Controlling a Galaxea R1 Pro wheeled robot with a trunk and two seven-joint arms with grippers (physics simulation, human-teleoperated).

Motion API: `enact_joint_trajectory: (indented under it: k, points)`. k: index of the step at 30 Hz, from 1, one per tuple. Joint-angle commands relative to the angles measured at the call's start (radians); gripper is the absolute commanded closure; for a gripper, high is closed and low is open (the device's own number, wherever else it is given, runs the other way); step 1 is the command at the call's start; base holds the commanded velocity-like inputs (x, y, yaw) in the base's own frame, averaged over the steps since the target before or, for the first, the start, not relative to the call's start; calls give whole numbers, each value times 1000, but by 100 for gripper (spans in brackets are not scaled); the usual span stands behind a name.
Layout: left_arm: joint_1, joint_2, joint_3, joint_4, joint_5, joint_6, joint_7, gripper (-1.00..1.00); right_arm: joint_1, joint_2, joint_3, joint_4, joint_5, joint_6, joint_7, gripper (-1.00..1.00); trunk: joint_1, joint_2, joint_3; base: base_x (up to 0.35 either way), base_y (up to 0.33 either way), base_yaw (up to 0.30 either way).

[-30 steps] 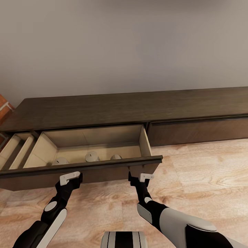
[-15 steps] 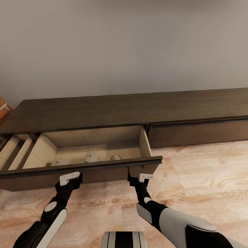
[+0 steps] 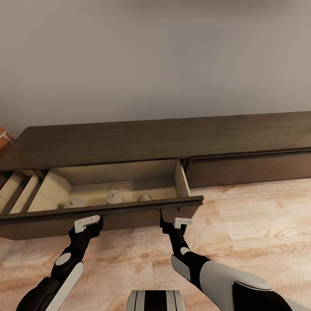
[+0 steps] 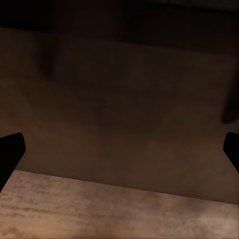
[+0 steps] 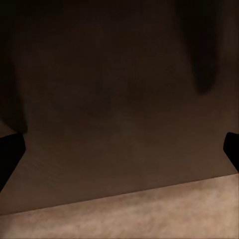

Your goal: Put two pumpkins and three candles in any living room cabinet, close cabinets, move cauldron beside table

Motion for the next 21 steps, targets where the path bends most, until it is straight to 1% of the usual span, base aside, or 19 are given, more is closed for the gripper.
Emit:
enact_joint_trajectory:
  k: [1, 16, 21]
  points:
    - [-1, 1, -3, -2, 5, 3, 8, -100, -1, 0, 7, -1, -3, -2, -9, -100, 0, 0, -1, 45, 0, 0]
    - [0, 1, 6, -8, 6, 3, 8, -100, -1, 0, 5, -2, -5, -2, -9, -100, 0, 0, -1, 159, 0, 0]
    - [-1, 1, 6, -8, 6, 3, 8, -100, -1, 0, 5, -2, -5, 2, -9, -100, 0, 0, -1, 42, 0, 0]
